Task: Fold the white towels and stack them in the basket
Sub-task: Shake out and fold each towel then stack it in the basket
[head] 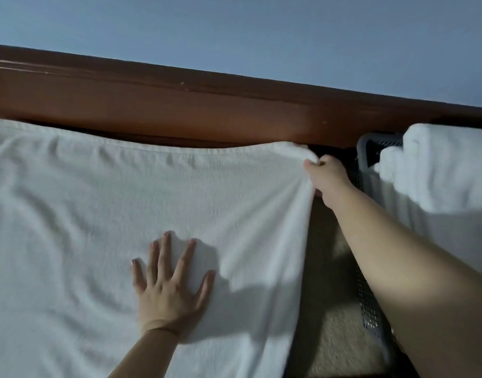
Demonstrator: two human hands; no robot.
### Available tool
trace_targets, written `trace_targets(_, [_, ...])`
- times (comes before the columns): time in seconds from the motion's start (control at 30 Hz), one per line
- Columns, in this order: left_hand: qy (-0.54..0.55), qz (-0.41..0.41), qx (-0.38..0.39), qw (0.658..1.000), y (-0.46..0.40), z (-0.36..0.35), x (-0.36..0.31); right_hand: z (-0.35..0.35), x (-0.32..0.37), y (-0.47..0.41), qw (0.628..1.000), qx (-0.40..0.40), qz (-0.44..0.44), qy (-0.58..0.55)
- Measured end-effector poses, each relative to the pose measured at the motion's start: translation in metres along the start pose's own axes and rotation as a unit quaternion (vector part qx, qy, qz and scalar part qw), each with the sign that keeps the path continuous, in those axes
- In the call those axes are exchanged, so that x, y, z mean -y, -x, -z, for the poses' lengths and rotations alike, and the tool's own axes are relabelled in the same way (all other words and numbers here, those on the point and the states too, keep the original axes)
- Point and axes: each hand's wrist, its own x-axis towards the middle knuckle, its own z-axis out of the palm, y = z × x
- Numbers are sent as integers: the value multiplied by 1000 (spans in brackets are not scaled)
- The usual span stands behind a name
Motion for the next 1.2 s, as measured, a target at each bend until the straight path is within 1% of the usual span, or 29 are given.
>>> trace_targets(0.07, [5,2,-3,1000,0,1,-1,-3,4,-2,999,19,-4,-33])
trace_targets(0.2, [2,8,9,1000,-2,3,-3,-13,-15,18,991,75,-59,-90])
trace_targets(0.33, [2,7,9,1000,-1,5,-4,-9,-70,71,980,126,-94,-118])
trace_targets(0.43, [5,2,7,1000,-2,8,-3,-10,-119,119,969,167,-84,-160])
trace_targets(0.5, [2,3,12,1000,-2,10,-5,-16,-145,141,957,204,-99,-179])
trace_targets(0.6, [13,2,29,1000,-1,13,-4,-18,-160,165,951,252,-88,-155])
trace_targets(0.67, [39,-7,56,998,-3,17,0,-15,-163,174,958,227,-81,-152])
trace_targets(0.77, [54,-10,97,994,5,26,5,-5,-164,186,970,151,-43,-183])
trace_targets(0.8, [44,-7,99,994,14,29,4,-3,-165,191,968,149,-44,-198])
trace_targets(0.83, [35,-4,95,995,26,31,2,-2,-167,197,963,164,-55,-206])
trace_targets(0.9, [24,-10,87,996,63,33,-3,1,-171,216,955,230,-64,-177])
trace_targets(0.93, [24,-20,83,996,85,33,-6,1,-175,226,956,244,-62,-148])
trace_targets(0.97, [30,-36,80,996,108,32,-8,1,-178,236,961,238,-56,-132])
trace_targets(1.03, [47,-72,90,992,149,29,-12,2,-186,255,971,182,-53,-148])
trace_targets(1.1, [47,-99,131,985,180,22,-13,4,-192,275,973,132,-56,-183])
trace_targets(1.13, [47,-105,157,981,190,20,-14,4,-196,283,971,135,-64,-188])
trace_targets(1.17, [49,-106,179,977,198,18,-14,5,-200,294,968,157,-73,-183])
trace_targets(1.2, [56,-105,195,974,202,16,-15,6,-202,303,963,196,-81,-165])
